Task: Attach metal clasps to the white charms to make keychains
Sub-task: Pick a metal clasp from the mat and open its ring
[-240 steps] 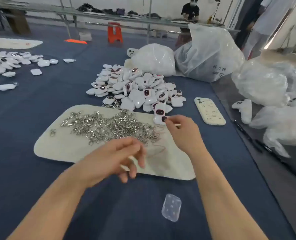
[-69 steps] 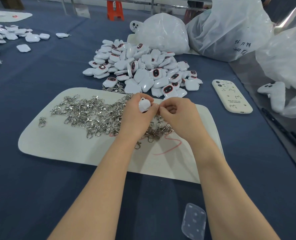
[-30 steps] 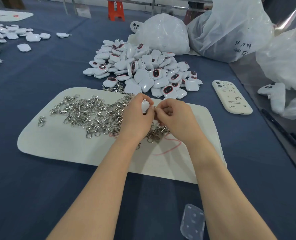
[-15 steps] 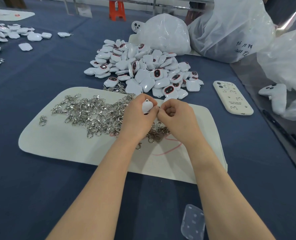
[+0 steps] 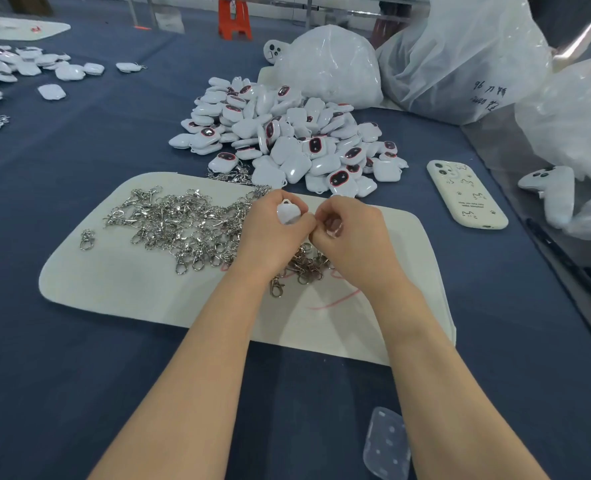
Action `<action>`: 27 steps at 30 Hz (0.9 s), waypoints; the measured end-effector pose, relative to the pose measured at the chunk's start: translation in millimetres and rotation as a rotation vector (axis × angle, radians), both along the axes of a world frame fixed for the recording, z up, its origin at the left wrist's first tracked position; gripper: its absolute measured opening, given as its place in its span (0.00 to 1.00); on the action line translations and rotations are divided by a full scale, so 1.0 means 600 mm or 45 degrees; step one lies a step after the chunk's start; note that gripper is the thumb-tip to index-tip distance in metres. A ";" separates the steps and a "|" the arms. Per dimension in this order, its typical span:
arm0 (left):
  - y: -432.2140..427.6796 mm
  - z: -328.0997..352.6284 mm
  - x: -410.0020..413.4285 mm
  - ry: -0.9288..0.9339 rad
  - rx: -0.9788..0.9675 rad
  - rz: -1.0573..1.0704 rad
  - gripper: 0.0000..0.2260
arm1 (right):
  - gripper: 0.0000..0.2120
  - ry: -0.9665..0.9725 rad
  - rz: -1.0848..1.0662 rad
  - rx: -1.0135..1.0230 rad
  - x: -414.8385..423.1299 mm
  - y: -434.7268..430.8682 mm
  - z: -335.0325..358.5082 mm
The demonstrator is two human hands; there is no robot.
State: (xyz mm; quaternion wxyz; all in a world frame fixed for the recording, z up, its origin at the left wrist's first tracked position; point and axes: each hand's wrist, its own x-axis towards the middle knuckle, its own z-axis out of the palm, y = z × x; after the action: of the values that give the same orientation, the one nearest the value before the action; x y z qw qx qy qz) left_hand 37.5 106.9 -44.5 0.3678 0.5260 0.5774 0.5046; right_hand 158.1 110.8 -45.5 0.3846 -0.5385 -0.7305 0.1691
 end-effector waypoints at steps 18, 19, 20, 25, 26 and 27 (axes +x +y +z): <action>-0.004 0.010 -0.009 -0.265 -0.130 -0.156 0.07 | 0.07 0.383 -0.087 -0.179 0.008 0.001 0.004; -0.005 0.009 -0.012 -0.191 -0.136 -0.153 0.08 | 0.07 0.428 -0.090 -0.190 0.011 0.002 0.006; -0.005 0.008 -0.015 -0.083 -0.134 -0.151 0.09 | 0.07 0.467 -0.086 -0.197 0.014 0.003 0.008; -0.005 0.005 -0.014 0.278 -0.010 -0.220 0.08 | 0.10 0.492 -0.013 -0.196 0.016 0.002 0.012; -0.004 0.006 -0.014 0.271 0.021 -0.217 0.08 | 0.11 0.500 -0.002 -0.191 0.015 0.002 0.012; -0.003 0.007 -0.014 0.242 0.048 -0.221 0.09 | 0.11 0.510 0.004 -0.186 0.015 0.002 0.013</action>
State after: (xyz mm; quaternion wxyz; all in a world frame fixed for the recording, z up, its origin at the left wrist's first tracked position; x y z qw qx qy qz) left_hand 28.9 104.8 -40.6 0.3436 0.6263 0.5525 0.4295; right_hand 166.8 111.9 -37.9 0.4817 -0.5193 -0.6262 0.3258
